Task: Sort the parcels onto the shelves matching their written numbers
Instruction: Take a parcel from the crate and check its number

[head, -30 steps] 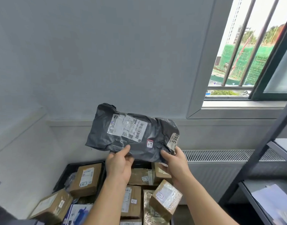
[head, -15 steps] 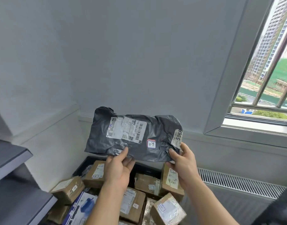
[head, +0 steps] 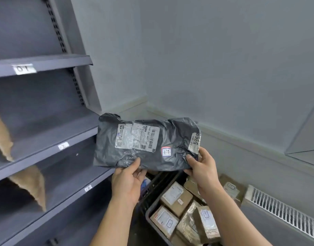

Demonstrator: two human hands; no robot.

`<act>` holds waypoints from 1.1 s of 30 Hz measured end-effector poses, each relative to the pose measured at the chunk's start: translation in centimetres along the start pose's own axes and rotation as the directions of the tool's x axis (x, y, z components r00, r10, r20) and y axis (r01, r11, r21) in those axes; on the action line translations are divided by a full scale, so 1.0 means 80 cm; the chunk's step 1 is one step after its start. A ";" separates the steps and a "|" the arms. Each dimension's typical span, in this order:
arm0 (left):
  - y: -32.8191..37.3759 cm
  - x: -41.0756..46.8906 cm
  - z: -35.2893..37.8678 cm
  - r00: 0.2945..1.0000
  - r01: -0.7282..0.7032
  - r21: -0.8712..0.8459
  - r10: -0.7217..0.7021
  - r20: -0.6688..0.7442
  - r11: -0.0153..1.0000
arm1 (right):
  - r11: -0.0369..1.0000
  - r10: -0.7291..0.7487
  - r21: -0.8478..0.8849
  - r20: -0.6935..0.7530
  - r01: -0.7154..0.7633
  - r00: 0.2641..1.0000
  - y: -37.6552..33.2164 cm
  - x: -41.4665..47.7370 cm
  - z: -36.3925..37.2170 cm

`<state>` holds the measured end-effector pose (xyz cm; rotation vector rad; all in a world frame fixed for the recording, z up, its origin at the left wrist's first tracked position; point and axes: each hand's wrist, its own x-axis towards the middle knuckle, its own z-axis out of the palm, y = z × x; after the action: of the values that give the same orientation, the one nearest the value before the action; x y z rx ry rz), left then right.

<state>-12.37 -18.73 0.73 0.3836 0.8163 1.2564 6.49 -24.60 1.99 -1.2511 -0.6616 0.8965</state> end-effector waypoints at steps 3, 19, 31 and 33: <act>0.032 -0.017 -0.039 0.996 -0.083 -0.044 0.082 -0.031 0.996 | 1.000 -0.010 -0.024 0.105 0.012 0.994 0.011 -0.016 0.041; 0.217 -0.151 -0.264 0.867 -0.472 -0.144 0.429 -0.253 0.870 | 0.992 -0.024 -0.100 0.468 0.080 0.883 0.055 -0.162 0.259; 0.267 -0.267 -0.401 0.679 -0.638 -0.080 0.510 -0.528 0.766 | 0.996 0.049 -0.084 0.706 0.015 0.706 0.098 -0.272 0.382; 0.271 -0.283 -0.411 0.635 -0.672 -0.070 0.525 -0.567 0.737 | 0.996 0.059 -0.085 0.737 0.006 0.673 0.104 -0.284 0.399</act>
<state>-52.93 -39.19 0.65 0.0734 0.9790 2.1587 -33.44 -27.26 1.75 -0.9278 -1.3419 1.4381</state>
